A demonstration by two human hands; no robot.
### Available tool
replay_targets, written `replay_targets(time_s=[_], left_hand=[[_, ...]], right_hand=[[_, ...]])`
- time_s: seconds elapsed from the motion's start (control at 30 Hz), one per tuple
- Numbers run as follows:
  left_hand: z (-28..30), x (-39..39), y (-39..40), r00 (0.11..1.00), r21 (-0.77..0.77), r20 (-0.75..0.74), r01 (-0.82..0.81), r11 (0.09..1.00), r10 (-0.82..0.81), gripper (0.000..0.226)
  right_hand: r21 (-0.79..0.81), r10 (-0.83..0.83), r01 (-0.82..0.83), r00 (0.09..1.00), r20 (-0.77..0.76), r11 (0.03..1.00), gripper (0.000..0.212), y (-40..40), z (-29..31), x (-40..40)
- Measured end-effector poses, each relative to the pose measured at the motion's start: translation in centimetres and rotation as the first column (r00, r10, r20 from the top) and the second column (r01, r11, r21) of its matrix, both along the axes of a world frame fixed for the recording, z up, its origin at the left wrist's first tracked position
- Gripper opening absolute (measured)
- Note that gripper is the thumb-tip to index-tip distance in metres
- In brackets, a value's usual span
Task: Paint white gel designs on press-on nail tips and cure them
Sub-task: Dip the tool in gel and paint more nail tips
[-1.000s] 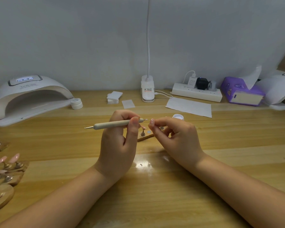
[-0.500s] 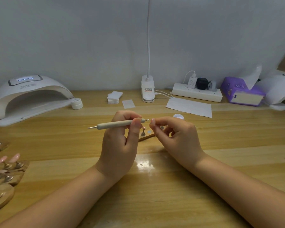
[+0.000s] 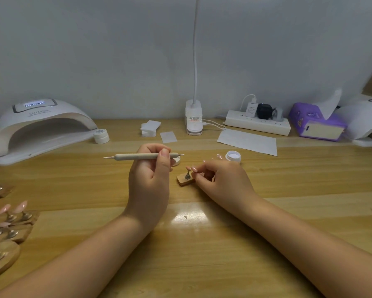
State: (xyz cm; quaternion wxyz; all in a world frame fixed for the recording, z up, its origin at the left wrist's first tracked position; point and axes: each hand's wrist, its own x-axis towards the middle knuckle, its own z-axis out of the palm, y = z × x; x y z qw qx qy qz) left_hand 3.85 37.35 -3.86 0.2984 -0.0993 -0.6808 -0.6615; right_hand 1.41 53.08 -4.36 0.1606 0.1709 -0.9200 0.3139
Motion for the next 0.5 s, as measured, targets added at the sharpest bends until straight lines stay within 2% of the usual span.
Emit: replay_targets(time_s=[0.2,0.4,0.5], left_hand=[[-0.05,0.07,0.03,1.000,-0.027,0.005,0.013,1.000,-0.013,0.010],[-0.07,0.06,-0.01,1.000,-0.035,0.013,0.016,0.999,-0.016,0.012],[-0.11,0.04,-0.06,1.000,-0.036,0.013,0.013,0.999,-0.013,0.011]], right_hand=[[0.107,-0.031,0.032,0.999,-0.015,0.994,0.021,0.08,-0.01,-0.21],[0.104,-0.035,0.039,0.999,-0.039,0.994,0.021,0.17,0.27,0.15],[0.111,-0.018,0.029,0.995,-0.103,0.993,0.024,0.40,0.44,0.49]])
